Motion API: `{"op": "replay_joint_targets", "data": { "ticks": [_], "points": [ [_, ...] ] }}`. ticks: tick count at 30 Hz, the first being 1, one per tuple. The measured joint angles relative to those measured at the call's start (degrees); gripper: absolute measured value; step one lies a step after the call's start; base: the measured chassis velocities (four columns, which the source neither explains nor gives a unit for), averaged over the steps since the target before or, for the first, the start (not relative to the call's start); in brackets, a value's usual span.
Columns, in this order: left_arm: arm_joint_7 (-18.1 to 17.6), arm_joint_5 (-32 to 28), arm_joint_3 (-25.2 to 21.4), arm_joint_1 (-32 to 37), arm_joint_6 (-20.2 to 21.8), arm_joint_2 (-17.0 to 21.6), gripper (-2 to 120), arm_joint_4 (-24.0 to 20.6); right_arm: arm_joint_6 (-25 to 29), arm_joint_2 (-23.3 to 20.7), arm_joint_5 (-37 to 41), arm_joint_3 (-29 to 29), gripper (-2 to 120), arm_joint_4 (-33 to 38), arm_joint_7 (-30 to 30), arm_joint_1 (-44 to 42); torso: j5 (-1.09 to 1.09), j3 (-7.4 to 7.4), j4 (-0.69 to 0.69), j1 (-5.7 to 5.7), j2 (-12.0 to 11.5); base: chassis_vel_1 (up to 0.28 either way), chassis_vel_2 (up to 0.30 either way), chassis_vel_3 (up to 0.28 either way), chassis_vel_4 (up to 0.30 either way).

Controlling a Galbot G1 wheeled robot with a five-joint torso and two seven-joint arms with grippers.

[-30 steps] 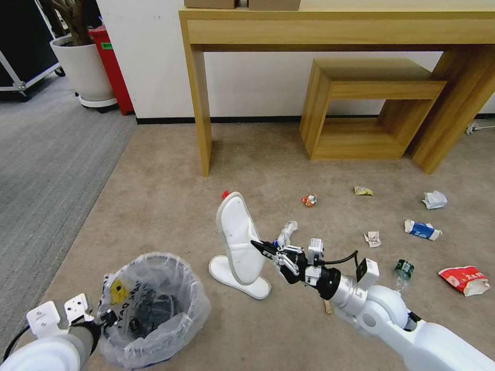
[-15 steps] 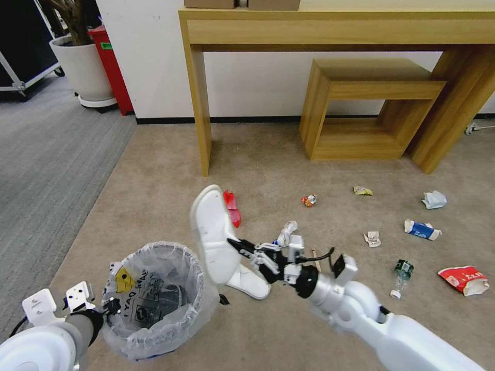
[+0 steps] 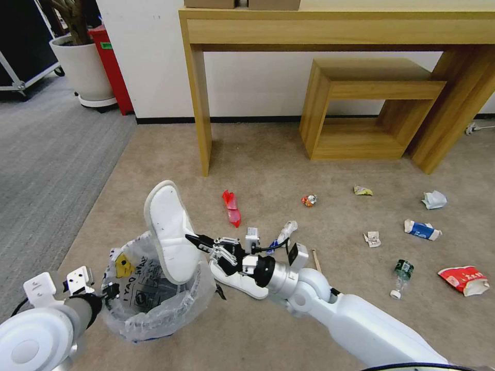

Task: Pick up the trash bin and place the garbage on the floor into it.

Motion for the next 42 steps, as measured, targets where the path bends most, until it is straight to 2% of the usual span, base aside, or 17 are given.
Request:
{"op": "replay_joint_targets", "data": {
  "ticks": [2,4,6,8,12,16,21,23,24,26,27,30,32,34,36,38,42],
  "points": [
    [0.0,0.1,0.2,-0.1,0.0,-0.1,0,0.1,0.0,0.3,-0.1,-0.2,0,-0.3,0.0,0.2,0.00,0.00,0.00,0.00,0.0,0.000,0.000,0.000,0.000],
    [0.1,0.3,1.5,-0.9,0.0,-0.7,0,0.5,0.3,3.1,-0.3,-1.6,0,-2.8,0.1,1.6,0.00,0.00,0.00,0.00,0.0,0.000,0.000,0.000,0.000],
    [0.1,0.3,1.6,-1.0,0.0,-0.7,0,0.5,0.5,4.0,-0.4,-2.1,0,-3.5,0.2,2.0,0.00,0.00,0.00,0.00,0.0,0.000,0.000,0.000,0.000],
    [0.1,0.1,1.9,-1.8,0.0,-0.3,0,0.8,1.0,7.5,-1.2,-3.9,0,-6.5,0.3,3.4,0.01,0.00,0.02,0.00,0.0,0.000,0.000,0.000,0.000],
    [0.0,-0.5,1.8,-2.6,-0.2,0.9,0,1.2,1.7,10.0,-2.0,-4.9,0,-9.2,0.3,4.3,0.01,0.00,0.02,0.00,0.0,0.000,0.000,0.000,0.000],
    [0.0,-0.7,1.8,-2.7,-0.2,1.4,0,1.5,2.0,10.1,-2.6,-4.9,0,-9.9,0.3,4.4,0.01,0.00,0.01,0.00,0.0,0.000,0.000,0.000,0.000],
    [0.0,-0.7,1.8,-2.9,-0.2,1.4,0,1.9,2.2,7.7,-5.4,-4.7,0,-10.2,0.6,3.9,0.01,0.00,0.00,0.00,0.0,0.000,0.000,0.000,0.000],
    [0.0,-0.5,2.0,-2.9,-0.1,1.2,0,2.1,1.9,7.0,-5.7,-4.3,8,-10.1,0.6,3.7,0.01,0.00,0.00,0.00,0.0,0.000,0.000,0.000,0.000],
    [0.0,-0.5,2.0,-2.9,-0.1,1.2,0,2.1,1.9,7.0,-5.7,-4.3,8,-10.1,0.6,3.7,0.01,0.00,0.00,0.00,0.0,0.000,0.000,0.000,0.000],
    [0.1,-0.3,2.3,-2.9,-0.1,0.9,0,2.2,1.7,6.6,-5.9,-4.0,18,-10.0,0.6,3.4,0.01,-0.01,0.00,0.00,0.0,0.000,0.000,0.000,0.000],
    [0.1,-0.3,2.3,-2.9,-0.1,0.9,0,2.2,1.7,6.6,-5.9,-4.0,18,-10.0,0.6,3.4,0.01,-0.01,0.00,0.00,0.0,0.000,0.000,0.000,0.000],
    [0.1,-0.1,2.8,-2.8,-0.1,0.6,0,2.1,1.6,6.5,-5.9,-4.0,34,-9.9,1.3,3.3,0.01,-0.01,0.00,0.00,0.0,0.000,0.000,0.000,0.000],
    [0.1,0.0,2.8,-2.8,-0.1,0.6,0,2.1,1.6,6.5,-5.9,-4.0,36,-9.9,1.4,3.3,0.01,-0.01,0.00,0.00,0.0,0.000,0.000,0.000,0.000],
    [0.1,0.1,2.8,-2.5,0.0,0.6,0,1.9,1.5,6.4,-5.8,-4.2,49,-9.7,2.2,3.4,0.02,-0.01,0.01,0.00,0.0,0.000,0.000,0.000,0.000],
    [0.1,0.1,2.8,-2.5,0.0,0.6,0,1.9,1.5,6.4,-5.8,-4.2,51,-9.5,2.5,3.5,0.02,-0.01,0.01,0.00,0.0,0.000,0.000,0.000,0.000],
    [0.1,0.1,2.6,-2.4,0.0,0.6,0,1.9,1.1,5.6,-5.4,-3.4,63,-7.8,5.2,3.9,0.02,-0.01,0.01,0.00,0.0,0.000,0.000,0.000,0.000],
    [0.1,0.0,2.4,-2.3,0.0,0.7,0,1.6,0.1,4.4,-4.5,-1.4,72,-5.4,7.2,4.4,0.02,-0.01,0.01,0.00,0.0,0.000,0.000,0.000,0.000]
  ]
}}
